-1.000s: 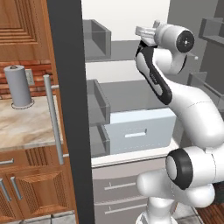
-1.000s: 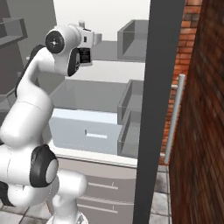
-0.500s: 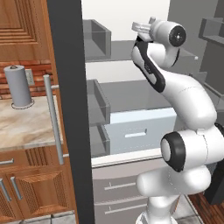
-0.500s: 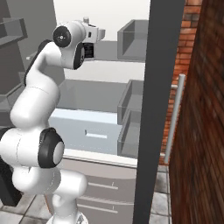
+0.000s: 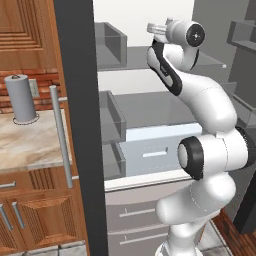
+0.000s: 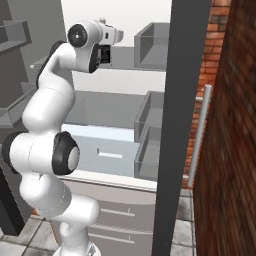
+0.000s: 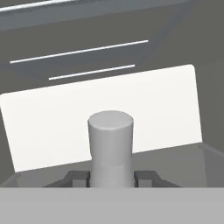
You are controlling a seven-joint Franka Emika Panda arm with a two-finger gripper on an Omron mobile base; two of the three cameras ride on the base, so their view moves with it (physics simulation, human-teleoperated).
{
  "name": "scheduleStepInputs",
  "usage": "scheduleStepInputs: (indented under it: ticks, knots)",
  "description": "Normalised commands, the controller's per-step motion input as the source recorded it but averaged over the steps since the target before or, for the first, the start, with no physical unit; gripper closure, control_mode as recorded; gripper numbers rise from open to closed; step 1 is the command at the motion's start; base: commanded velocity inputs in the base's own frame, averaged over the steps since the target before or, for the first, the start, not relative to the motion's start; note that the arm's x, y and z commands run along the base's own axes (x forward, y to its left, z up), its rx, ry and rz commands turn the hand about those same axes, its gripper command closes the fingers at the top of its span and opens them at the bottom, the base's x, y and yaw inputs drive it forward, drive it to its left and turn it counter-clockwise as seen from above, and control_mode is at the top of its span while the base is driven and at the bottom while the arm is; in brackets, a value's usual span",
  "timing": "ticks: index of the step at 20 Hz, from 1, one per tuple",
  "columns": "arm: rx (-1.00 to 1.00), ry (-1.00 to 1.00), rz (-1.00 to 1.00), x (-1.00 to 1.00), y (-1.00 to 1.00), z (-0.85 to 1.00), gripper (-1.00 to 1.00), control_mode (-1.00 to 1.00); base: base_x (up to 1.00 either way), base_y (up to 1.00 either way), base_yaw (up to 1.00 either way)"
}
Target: Place the beer and liquor on the top shelf of the fridge to keep them out of children's reach, and place the onion on lower shelves for easy access.
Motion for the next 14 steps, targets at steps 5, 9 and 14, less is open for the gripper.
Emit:
scheduleStepInputs:
  ticks: [5,9,14]
  knots:
    - [0.00,0.01,0.00,0.41,0.00,-0.04,1.00,-1.00,0.00,0.00,0.00]
    - [0.00,0.00,0.00,0.37,0.00,-0.12,1.00,-1.00,0.00,0.00,0.00]
    - [0.00,0.01,0.00,0.36,0.00,-0.20,1.00,-1.00,0.00,0.00,0.00]
